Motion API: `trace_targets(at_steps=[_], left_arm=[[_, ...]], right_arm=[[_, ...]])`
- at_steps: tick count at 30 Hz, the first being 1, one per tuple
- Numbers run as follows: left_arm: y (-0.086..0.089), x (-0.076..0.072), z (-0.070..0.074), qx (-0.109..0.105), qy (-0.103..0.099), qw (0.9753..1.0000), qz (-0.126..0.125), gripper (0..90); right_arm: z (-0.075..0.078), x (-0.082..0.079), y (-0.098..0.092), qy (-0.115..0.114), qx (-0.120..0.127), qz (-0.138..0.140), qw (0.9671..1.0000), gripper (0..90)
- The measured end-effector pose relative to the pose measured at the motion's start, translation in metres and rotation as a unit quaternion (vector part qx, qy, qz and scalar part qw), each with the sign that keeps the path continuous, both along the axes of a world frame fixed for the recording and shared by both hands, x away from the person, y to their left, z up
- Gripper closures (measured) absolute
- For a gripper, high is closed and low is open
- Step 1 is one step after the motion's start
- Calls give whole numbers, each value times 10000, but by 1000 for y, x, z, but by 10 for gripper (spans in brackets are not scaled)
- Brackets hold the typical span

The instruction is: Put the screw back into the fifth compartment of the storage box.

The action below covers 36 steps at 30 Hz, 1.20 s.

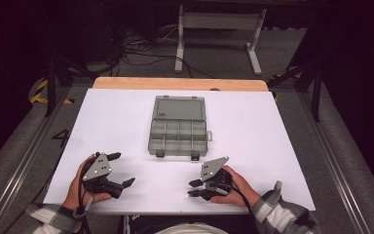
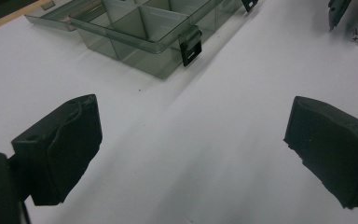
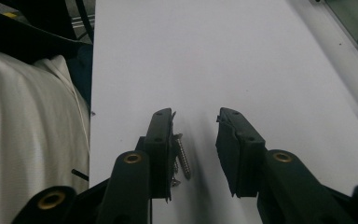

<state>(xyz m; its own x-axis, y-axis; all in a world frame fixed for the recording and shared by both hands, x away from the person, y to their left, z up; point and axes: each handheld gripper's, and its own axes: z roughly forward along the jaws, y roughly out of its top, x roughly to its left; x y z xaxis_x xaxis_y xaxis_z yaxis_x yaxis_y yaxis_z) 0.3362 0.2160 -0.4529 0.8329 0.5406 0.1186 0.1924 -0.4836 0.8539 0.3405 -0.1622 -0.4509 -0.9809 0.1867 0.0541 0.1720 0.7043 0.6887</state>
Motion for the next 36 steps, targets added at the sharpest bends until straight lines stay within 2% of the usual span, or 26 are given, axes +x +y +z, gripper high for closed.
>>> trace_targets(at_steps=[12, 22, 23, 30, 36], left_arm=[[-1, 0, 0, 34, 11, 10000, 7, 46], [-1, 0, 0, 34, 17, 10000, -6, 46], [-1, 0, 0, 26, 21, 10000, 3, 45], [0, 0, -1, -2, 23, 10000, 22, 45], [0, 0, -1, -17, 26, 10000, 43, 45]], right_arm=[[-2, 1, 1, -148, -91, -131, 9998, 734], [-3, 1, 1, -275, -72, -221, 9994, 845], [-3, 1, 1, -283, -63, -271, 9992, 877], [-3, 2, 1, -293, -38, -300, 9991, 882], [2, 3, -2, -344, 125, -365, 9987, 882]])
